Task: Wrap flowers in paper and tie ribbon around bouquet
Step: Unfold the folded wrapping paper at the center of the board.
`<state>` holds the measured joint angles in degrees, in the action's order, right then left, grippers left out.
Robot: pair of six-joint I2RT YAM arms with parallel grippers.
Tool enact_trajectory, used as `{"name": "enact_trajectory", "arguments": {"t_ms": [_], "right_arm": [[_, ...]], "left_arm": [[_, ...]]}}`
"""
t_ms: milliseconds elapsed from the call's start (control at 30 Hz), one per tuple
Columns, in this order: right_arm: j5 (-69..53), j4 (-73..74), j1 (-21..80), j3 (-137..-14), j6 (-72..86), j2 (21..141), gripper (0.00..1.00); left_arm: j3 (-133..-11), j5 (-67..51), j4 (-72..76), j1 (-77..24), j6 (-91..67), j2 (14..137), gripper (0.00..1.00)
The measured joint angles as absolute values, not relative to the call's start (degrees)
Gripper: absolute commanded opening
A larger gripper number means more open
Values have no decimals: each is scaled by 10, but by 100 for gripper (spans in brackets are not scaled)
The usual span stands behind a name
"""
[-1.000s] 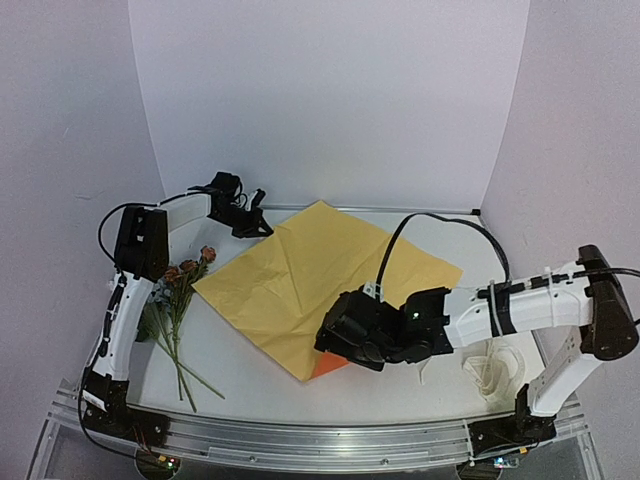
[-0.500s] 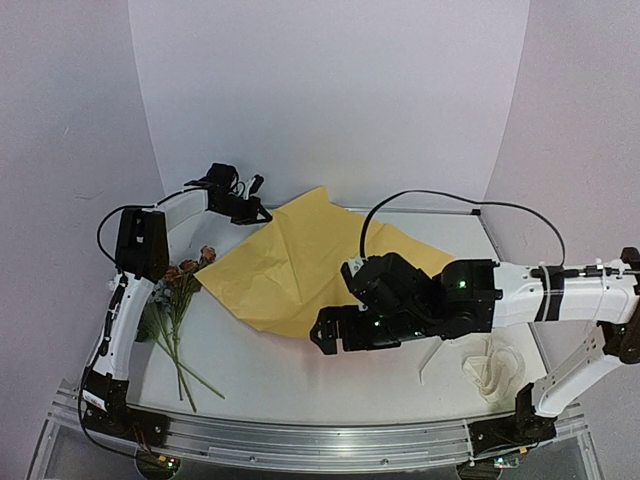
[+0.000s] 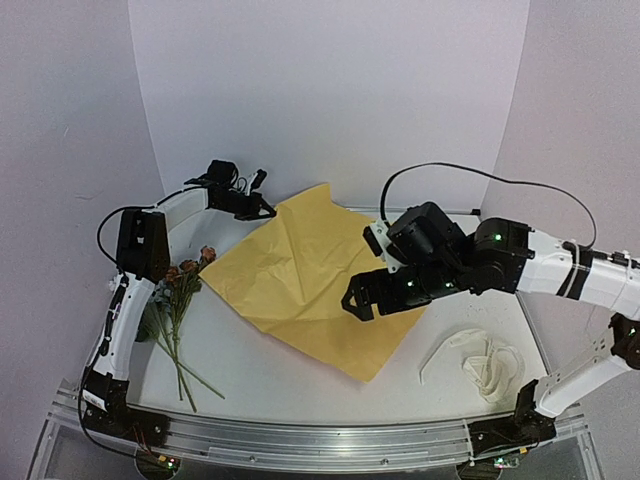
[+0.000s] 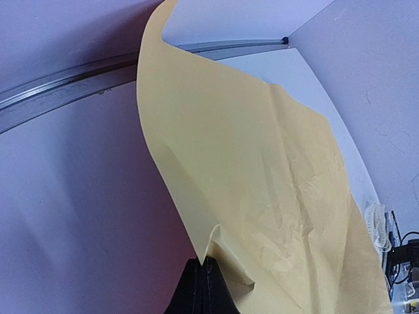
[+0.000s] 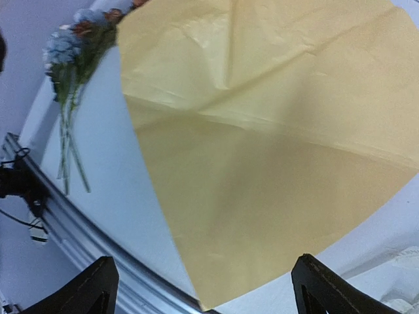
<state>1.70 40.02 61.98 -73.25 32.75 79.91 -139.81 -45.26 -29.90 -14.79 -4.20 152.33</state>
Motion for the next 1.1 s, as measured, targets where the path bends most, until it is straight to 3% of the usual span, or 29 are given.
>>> {"name": "enact_trajectory", "arguments": {"t_ms": [100, 200, 400, 467, 633, 1100], "right_arm": [[19, 406, 572, -703, 295, 817, 76], [23, 401, 546, -684, 270, 854, 67], [50, 366, 530, -675, 247, 947, 54], [61, 356, 527, -674, 250, 972, 51], [90, 337, 525, -674, 274, 1026, 51], [87, 315, 534, -652, 377, 1054, 53]], "left_arm": [[-1398, -460, -299, -148, -42, 1523, 3], [-1398, -463, -294, -148, -48, 1523, 18], [-1367, -434, -255, -146, -92, 1515, 64], [-1329, -419, -238, -143, -116, 1500, 71], [-1217, -361, -208, -134, -184, 1432, 78], [-842, -242, -110, -139, -367, 1072, 79]]}}
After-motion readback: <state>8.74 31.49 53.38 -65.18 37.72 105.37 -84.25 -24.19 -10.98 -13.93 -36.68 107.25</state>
